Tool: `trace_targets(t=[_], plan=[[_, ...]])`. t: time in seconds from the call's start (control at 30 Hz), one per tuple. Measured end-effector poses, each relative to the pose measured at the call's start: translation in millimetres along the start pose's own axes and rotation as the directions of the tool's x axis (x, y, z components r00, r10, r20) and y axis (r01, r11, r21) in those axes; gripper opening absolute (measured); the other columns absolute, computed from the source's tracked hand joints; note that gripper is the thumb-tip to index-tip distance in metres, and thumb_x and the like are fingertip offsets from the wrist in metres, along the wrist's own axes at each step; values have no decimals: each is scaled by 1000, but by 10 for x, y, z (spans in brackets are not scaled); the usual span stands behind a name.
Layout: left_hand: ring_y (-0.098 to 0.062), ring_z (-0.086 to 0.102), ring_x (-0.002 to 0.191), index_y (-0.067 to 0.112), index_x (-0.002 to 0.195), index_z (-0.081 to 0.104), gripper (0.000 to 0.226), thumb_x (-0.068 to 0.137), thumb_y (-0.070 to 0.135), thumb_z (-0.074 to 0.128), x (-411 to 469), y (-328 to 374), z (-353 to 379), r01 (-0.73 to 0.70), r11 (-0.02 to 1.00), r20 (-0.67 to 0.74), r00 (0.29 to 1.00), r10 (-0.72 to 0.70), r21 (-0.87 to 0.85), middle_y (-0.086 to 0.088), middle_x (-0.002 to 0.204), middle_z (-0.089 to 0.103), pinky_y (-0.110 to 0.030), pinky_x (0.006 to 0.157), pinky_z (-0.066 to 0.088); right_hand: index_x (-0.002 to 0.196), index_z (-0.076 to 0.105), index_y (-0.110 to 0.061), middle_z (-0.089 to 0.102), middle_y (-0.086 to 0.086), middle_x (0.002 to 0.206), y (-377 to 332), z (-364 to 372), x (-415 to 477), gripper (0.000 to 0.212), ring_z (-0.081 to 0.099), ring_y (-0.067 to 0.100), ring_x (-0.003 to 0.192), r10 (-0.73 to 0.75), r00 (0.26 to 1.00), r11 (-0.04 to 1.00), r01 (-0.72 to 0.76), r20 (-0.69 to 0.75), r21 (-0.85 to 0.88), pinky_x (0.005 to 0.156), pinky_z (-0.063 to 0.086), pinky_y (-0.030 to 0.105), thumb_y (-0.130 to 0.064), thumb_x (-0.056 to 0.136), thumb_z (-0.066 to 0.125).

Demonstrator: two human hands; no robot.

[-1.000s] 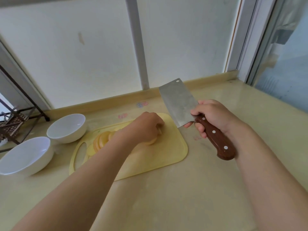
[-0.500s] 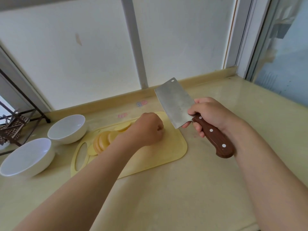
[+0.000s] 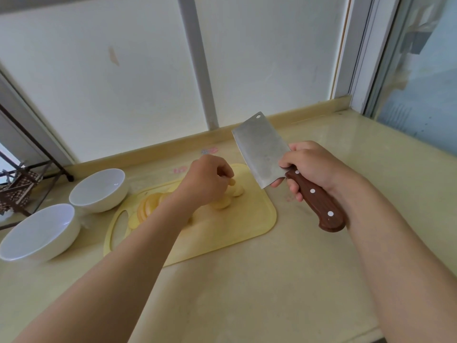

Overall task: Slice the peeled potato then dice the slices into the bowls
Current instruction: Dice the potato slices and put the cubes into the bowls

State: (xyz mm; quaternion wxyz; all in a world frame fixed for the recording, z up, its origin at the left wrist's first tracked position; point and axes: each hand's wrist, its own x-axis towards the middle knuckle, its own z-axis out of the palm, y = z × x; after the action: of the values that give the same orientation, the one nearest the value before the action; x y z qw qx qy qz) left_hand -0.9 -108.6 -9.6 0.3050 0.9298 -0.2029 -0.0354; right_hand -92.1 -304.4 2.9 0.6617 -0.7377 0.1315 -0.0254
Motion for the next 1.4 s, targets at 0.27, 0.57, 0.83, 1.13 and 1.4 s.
trace_targets(t=[0.27,0.57,0.83,1.13,1.4], plan=[[0,57,67,20,83,76,4,81,19,75,29,-11,-29,20,997,44,999,-23,70,11,75,66,-6,43,34,102,57,-2,74,27,78,11,-3,6,15,49,22,43,9,1000,1000,-9,1,0,42,45,28,-1,93,46],[-10,63,94,23,84,69,35,83,-6,51,157,24,-90,-89,980,128,989,67,175,11,86,65,-31,89,53,107,57,0,74,27,79,12,-6,9,18,50,21,41,8,1000,1000,-8,-2,-27,43,46,29,-2,92,46],[-11,62,90,20,90,68,21,85,1,60,212,62,-5,-192,947,224,965,135,257,11,88,63,-21,88,45,99,58,-4,74,26,79,21,-6,-2,15,51,22,44,8,1000,999,-8,8,-37,43,46,28,-1,91,45],[-12,58,85,19,94,69,19,88,9,53,-34,-60,-52,-145,948,57,989,134,285,8,90,62,-23,71,47,106,59,-3,73,23,79,44,14,12,20,53,21,43,31,999,986,-26,32,-163,43,48,30,-4,92,45],[-23,63,81,9,79,69,21,85,27,59,-186,-21,169,-46,958,16,999,43,283,-5,81,68,-37,72,54,111,59,2,73,26,80,46,52,-25,23,52,21,42,45,998,976,-36,36,-216,41,47,30,-3,93,44]])
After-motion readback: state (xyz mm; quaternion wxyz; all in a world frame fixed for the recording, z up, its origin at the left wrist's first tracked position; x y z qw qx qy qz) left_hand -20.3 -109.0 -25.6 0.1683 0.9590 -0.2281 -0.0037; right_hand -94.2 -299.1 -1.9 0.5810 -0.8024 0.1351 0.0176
